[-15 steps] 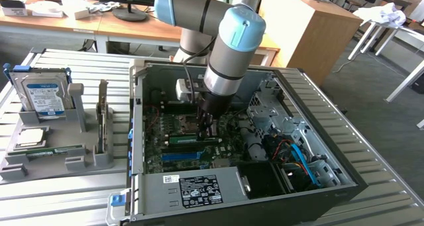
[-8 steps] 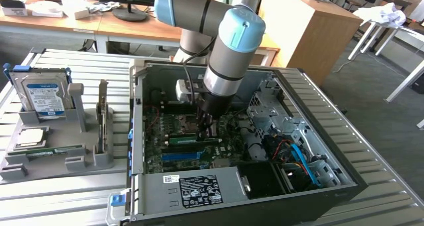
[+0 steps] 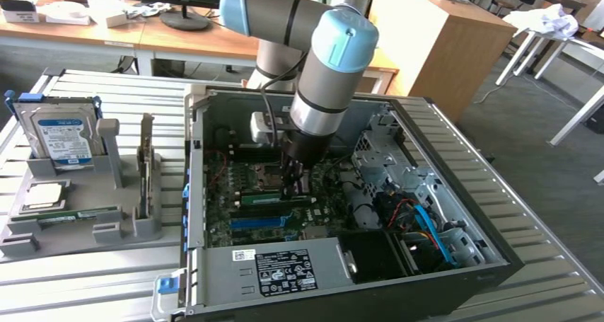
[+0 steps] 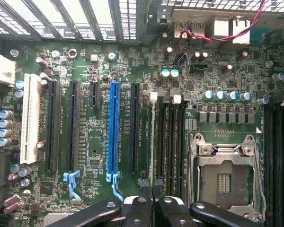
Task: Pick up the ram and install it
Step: 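Press down the ram until it locks into place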
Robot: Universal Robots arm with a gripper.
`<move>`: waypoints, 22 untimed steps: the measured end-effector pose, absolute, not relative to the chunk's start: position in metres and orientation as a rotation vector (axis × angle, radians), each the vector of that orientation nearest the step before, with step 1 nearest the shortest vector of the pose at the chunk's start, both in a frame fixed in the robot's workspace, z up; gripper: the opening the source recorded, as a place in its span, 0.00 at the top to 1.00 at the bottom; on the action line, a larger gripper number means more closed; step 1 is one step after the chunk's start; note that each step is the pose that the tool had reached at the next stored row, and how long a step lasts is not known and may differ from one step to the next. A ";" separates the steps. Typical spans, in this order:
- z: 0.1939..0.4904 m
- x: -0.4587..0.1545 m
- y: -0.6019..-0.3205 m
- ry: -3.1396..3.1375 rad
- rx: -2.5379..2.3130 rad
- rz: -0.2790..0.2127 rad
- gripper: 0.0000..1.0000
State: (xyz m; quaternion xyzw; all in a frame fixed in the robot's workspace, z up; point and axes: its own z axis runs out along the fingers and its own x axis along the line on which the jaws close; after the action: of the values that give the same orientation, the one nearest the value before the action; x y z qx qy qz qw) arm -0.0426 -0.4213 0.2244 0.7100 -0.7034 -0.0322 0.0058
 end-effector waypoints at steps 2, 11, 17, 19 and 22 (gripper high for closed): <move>0.224 -0.043 -0.421 -2.202 2.223 -0.101 0.88; 0.222 -0.043 -0.421 -2.203 2.223 -0.103 0.88; 0.222 -0.043 -0.421 -2.203 2.223 -0.103 0.88; 0.222 -0.043 -0.421 -2.203 2.223 -0.103 0.88; 0.222 -0.043 -0.421 -2.203 2.223 -0.103 0.88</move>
State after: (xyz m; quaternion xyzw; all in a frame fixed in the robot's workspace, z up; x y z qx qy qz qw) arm -0.0433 -0.4213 0.2218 0.7100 -0.7034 -0.0330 0.0051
